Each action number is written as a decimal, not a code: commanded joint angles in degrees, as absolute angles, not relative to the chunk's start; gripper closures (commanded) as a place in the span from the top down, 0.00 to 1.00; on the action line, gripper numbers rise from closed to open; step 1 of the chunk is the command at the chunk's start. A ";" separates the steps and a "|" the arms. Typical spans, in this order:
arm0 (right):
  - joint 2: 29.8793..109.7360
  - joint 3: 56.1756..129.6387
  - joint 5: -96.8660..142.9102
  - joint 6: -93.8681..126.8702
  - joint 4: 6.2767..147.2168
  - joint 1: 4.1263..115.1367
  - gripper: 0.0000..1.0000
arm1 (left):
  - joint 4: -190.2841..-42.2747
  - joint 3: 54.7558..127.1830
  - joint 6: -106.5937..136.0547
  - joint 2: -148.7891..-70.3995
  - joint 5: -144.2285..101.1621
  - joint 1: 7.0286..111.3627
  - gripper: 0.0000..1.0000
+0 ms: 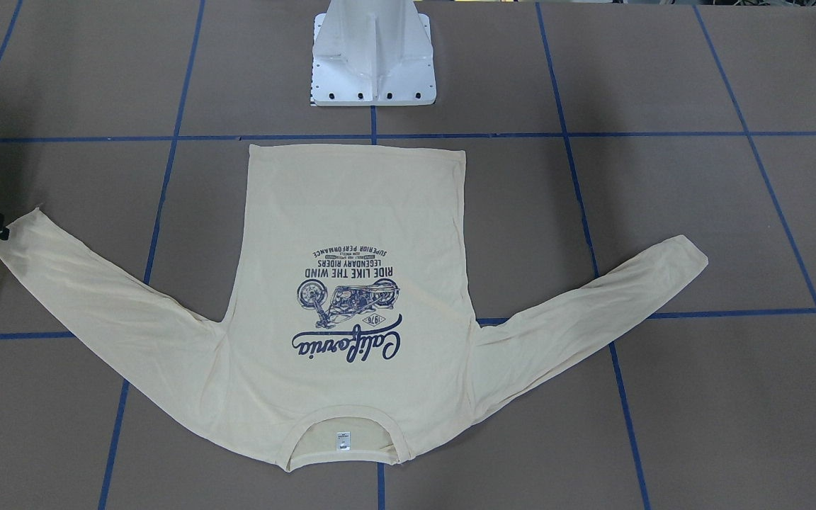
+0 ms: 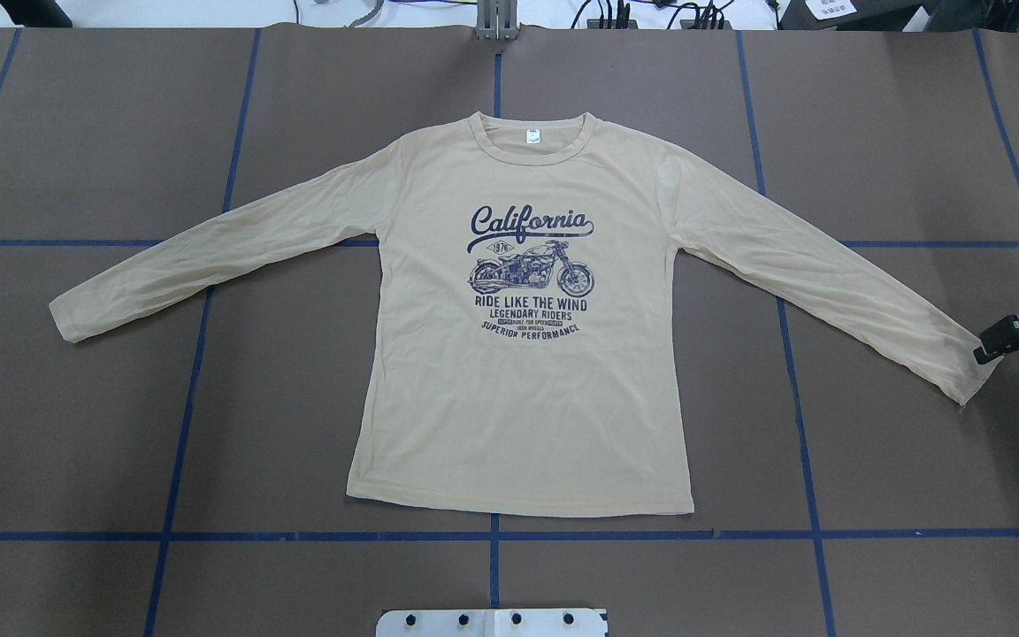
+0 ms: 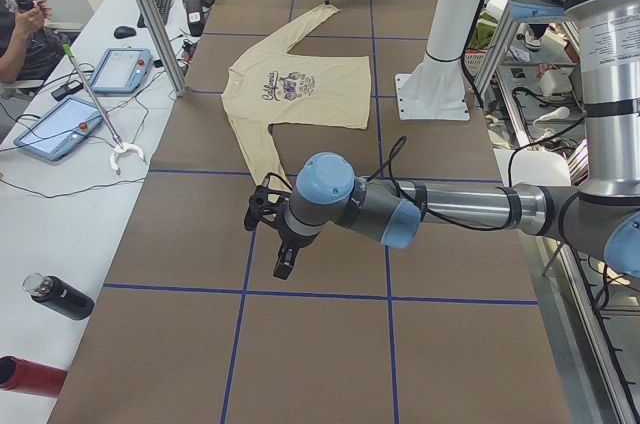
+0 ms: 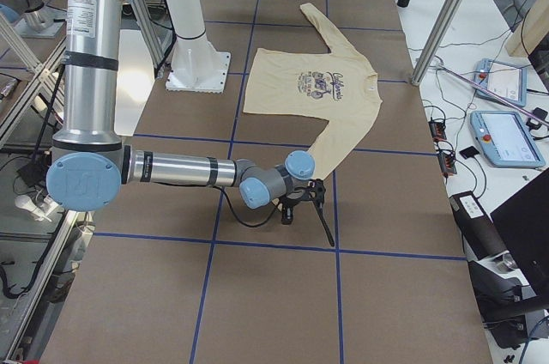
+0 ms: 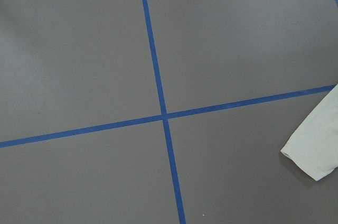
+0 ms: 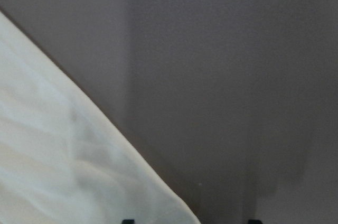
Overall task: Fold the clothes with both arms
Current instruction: 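Move the right gripper to the cuff of the sleeve nearest it and grasp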
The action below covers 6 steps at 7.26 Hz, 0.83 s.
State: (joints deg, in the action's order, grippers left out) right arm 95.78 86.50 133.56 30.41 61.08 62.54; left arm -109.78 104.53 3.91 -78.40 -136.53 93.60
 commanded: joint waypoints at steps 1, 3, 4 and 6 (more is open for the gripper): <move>95.80 86.40 133.51 30.41 61.08 62.49 0.21 | -109.78 104.41 3.96 -78.40 -136.49 93.60 1.00; 95.63 86.31 133.51 30.41 61.08 62.49 0.00 | -109.78 104.33 4.04 -78.40 -136.49 93.60 1.00; 95.54 86.22 133.51 30.41 61.08 62.49 0.00 | -109.78 104.33 4.13 -78.40 -136.49 93.69 1.00; 95.62 86.74 133.94 30.32 61.08 62.58 0.00 | -109.69 104.33 4.13 -78.40 -136.49 93.69 1.00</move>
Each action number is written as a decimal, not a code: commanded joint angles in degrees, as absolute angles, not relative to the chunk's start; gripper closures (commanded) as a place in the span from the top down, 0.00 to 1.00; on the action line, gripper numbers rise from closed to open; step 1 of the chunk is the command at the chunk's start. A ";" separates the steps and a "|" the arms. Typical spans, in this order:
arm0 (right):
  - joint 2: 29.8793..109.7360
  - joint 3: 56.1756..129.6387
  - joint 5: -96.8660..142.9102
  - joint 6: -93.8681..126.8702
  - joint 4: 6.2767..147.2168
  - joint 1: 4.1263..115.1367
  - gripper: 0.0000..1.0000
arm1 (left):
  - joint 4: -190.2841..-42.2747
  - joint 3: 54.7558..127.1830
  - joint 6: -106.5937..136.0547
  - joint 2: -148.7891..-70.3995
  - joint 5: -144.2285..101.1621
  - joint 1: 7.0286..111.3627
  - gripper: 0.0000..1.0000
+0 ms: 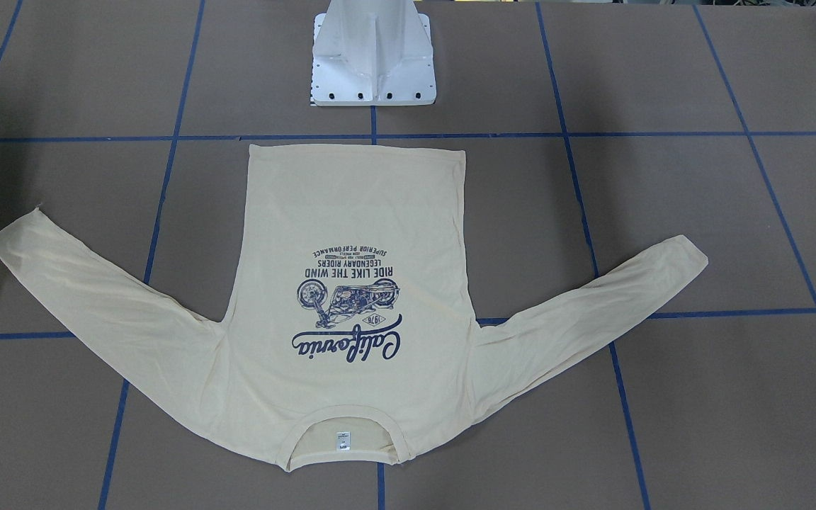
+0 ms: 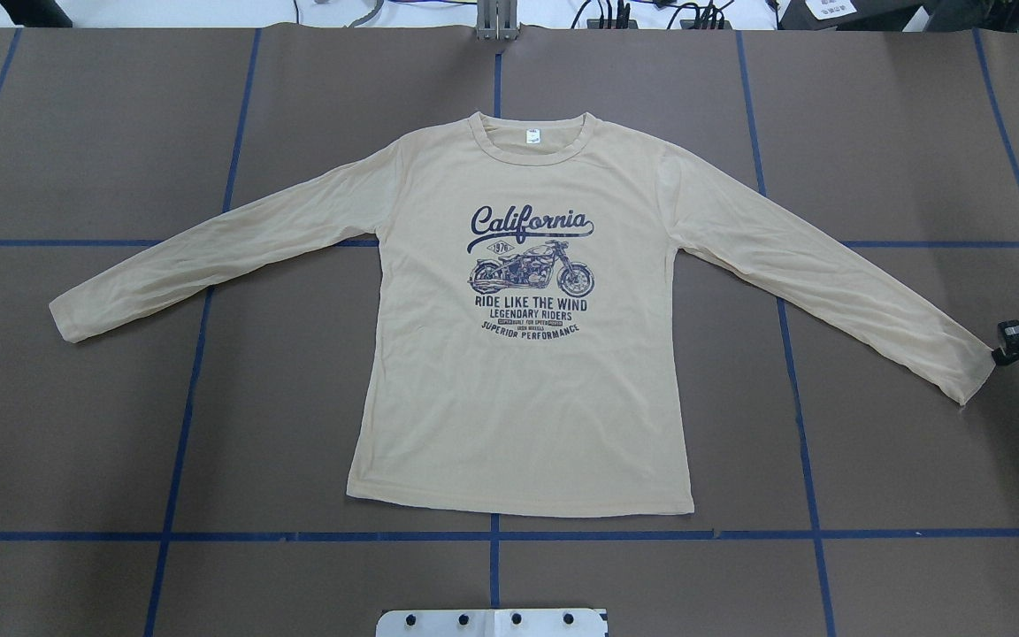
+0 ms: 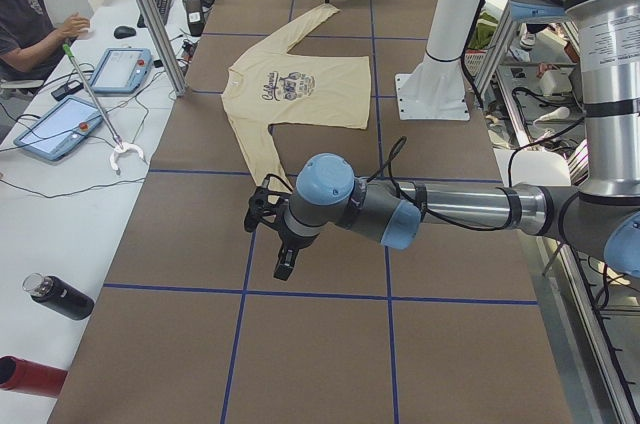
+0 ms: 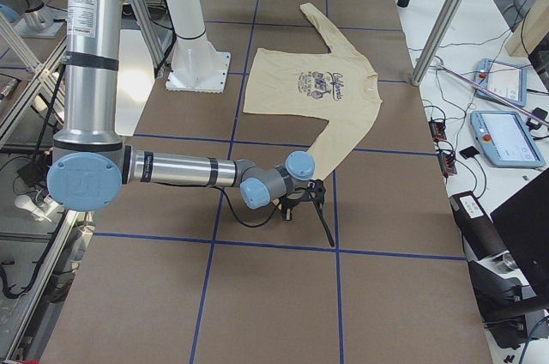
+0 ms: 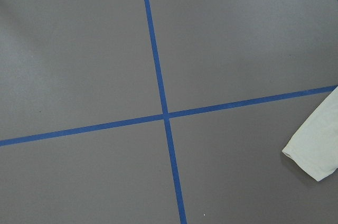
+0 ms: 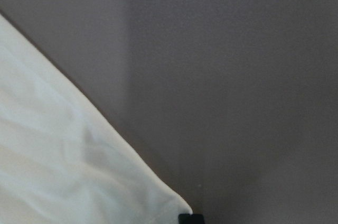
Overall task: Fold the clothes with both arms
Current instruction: 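Move the right gripper to the cuff of the sleeve nearest it and grasp, then lift the sleeve with the right gripper and fold it across the shirt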
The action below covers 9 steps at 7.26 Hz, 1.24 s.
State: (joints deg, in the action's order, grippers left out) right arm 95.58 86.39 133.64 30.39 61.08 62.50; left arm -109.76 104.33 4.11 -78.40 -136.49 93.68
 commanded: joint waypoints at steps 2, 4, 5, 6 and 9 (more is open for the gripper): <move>96.15 93.47 135.17 31.37 62.04 62.93 0.00 | -109.77 104.50 4.13 -78.40 -136.58 93.69 1.00; 91.53 97.55 136.32 43.35 62.05 62.49 0.00 | -109.78 104.68 4.13 -78.40 -136.58 93.69 1.00; 87.23 97.38 137.01 49.42 62.05 61.71 0.00 | -109.86 104.68 4.13 -78.49 -136.58 93.69 1.00; 82.40 96.77 136.85 56.18 62.14 59.70 0.00 | -109.95 104.85 4.04 -78.57 -136.58 93.60 1.00; 62.92 94.93 128.99 70.10 74.03 53.21 0.00 | -109.95 104.85 4.04 -78.75 -136.58 93.60 1.00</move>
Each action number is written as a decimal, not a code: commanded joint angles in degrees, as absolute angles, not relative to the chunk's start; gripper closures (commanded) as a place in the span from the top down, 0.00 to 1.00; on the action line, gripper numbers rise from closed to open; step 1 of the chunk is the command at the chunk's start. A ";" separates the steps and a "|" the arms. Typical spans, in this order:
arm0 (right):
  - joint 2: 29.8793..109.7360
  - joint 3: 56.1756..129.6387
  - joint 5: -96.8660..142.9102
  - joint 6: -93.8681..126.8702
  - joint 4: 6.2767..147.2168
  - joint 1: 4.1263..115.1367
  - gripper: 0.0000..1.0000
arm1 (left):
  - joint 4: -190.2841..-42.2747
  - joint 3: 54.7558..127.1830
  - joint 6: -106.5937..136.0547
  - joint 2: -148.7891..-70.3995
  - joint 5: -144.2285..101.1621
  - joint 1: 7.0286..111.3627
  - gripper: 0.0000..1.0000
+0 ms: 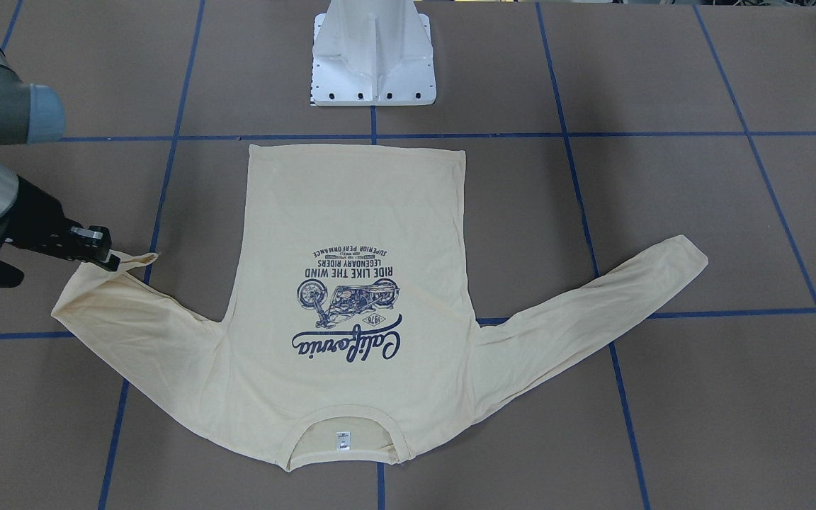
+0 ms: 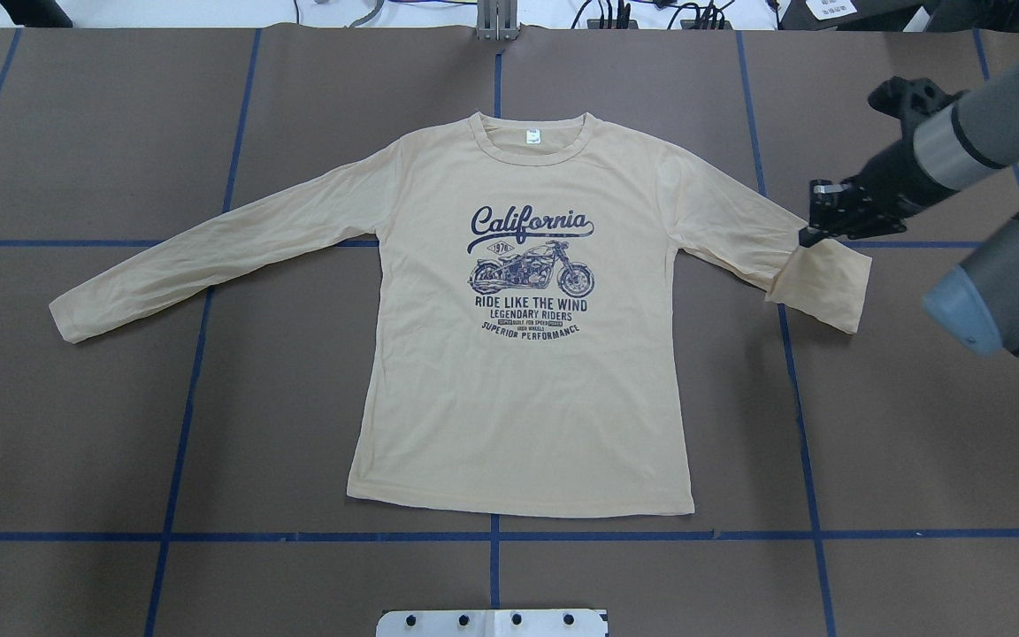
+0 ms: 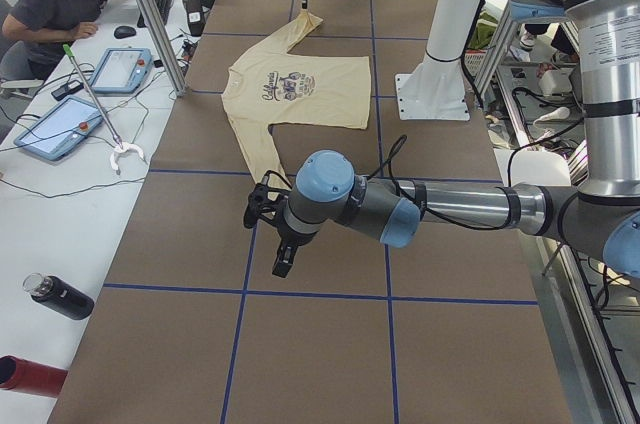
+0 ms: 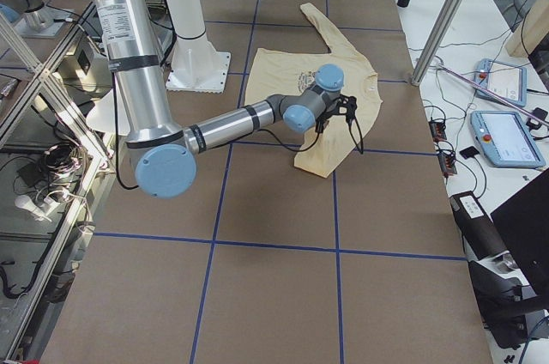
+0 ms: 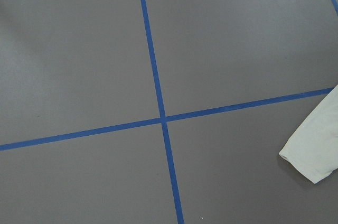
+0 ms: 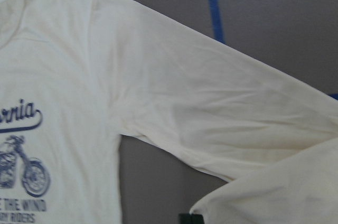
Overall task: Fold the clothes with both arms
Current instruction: 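Lift the sleeve with the right gripper and fold it across the shirt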
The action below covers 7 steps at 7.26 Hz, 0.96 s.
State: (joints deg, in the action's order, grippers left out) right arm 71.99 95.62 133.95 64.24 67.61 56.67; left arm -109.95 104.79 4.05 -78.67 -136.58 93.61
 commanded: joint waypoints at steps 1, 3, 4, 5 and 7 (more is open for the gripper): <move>57.19 93.44 124.41 73.70 76.79 50.22 0.00 | -109.95 104.77 3.96 -78.75 -137.02 93.60 1.00; 47.34 88.11 118.16 79.17 76.47 48.43 0.00 | -109.95 104.77 4.04 -78.75 -137.11 93.52 1.00; 39.72 82.15 116.56 80.15 76.46 47.56 0.00 | -109.95 104.68 4.04 -78.75 -137.89 93.52 1.00; 34.51 78.70 111.93 83.29 76.29 43.98 0.00 | -109.95 104.68 4.04 -78.75 -138.42 93.52 1.00; 30.61 71.59 105.66 84.02 69.30 38.51 0.00 | -109.95 104.42 3.87 -78.84 -138.43 93.52 1.00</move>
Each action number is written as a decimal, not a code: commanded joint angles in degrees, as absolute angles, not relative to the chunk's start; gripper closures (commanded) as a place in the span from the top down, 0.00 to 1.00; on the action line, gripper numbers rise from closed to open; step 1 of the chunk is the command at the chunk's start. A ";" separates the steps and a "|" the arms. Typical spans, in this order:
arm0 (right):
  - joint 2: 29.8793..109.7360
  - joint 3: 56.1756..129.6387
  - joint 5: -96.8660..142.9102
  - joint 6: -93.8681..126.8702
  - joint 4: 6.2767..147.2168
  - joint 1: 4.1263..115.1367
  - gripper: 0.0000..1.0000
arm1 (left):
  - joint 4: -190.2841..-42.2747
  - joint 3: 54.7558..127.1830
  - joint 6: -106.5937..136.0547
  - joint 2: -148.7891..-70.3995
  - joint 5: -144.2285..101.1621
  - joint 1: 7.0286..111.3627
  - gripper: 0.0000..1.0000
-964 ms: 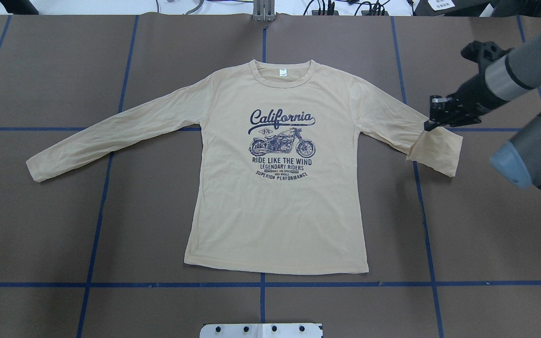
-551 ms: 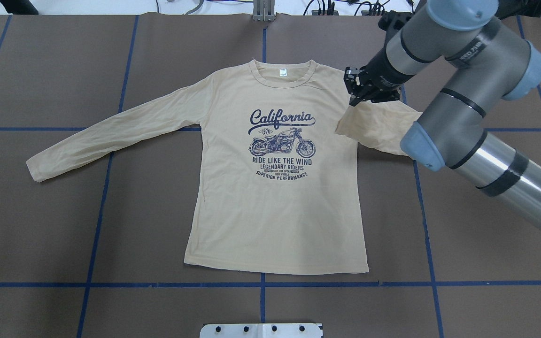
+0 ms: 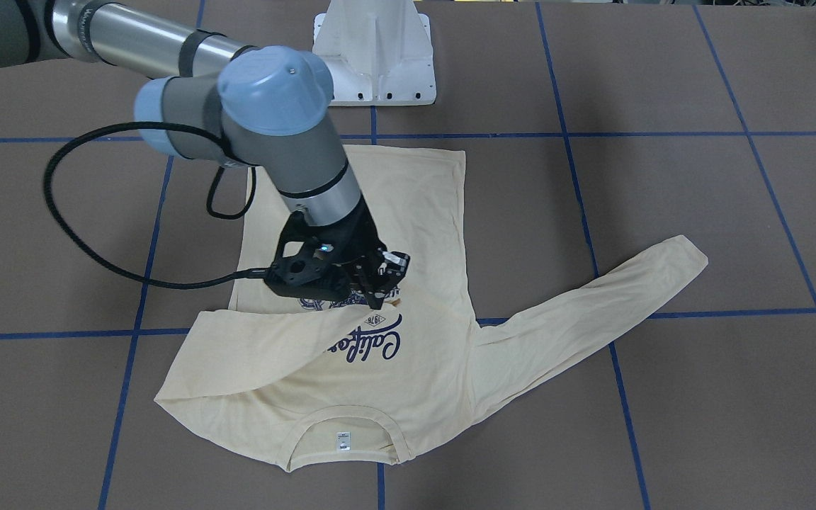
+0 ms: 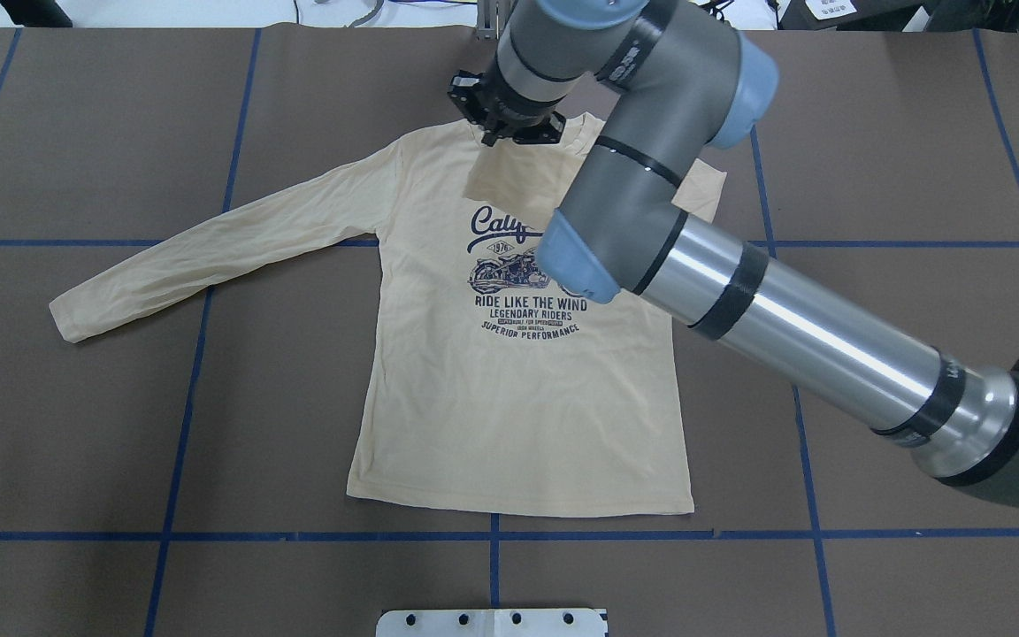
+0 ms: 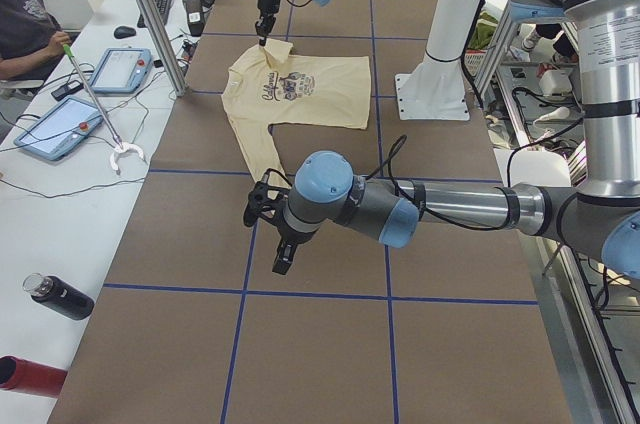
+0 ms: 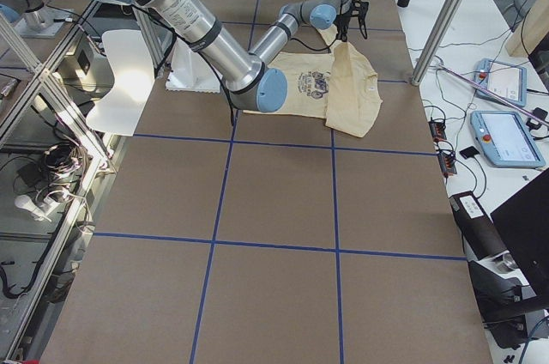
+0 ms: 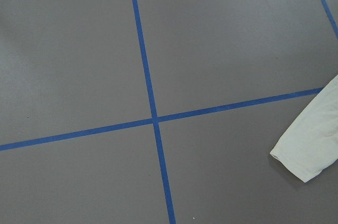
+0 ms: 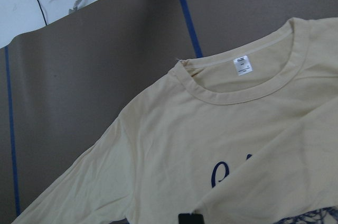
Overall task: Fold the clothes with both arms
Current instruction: 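Lift the sleeve with the right gripper and fold it across the shirt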
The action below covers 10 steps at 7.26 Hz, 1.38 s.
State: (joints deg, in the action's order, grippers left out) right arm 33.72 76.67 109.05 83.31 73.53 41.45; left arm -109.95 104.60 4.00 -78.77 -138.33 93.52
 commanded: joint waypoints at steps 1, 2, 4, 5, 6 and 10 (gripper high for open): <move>27.71 65.19 104.08 84.02 64.39 37.28 0.00 | -109.95 104.24 3.87 -78.84 -138.43 93.52 1.00; 25.08 60.86 102.76 84.11 62.34 36.13 0.00 | -109.95 104.41 3.95 -78.84 -138.51 93.52 1.00; 21.02 54.18 96.89 85.08 57.17 32.89 0.00 | -109.95 104.50 3.96 -78.84 -138.52 93.52 1.00; 18.22 49.88 95.38 88.73 56.43 32.44 0.79 | -109.95 104.41 3.87 -78.75 -139.39 93.52 1.00; 15.58 46.70 93.71 89.20 56.43 32.17 0.99 | -110.13 104.33 3.95 -78.75 -143.05 93.52 1.00; 17.19 55.83 96.74 97.10 64.18 32.95 1.00 | -121.32 101.79 15.41 -79.19 -142.67 87.91 1.00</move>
State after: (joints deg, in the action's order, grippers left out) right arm 14.83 49.57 94.69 94.40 58.49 32.38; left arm -115.23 103.38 9.24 -79.06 -144.51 90.30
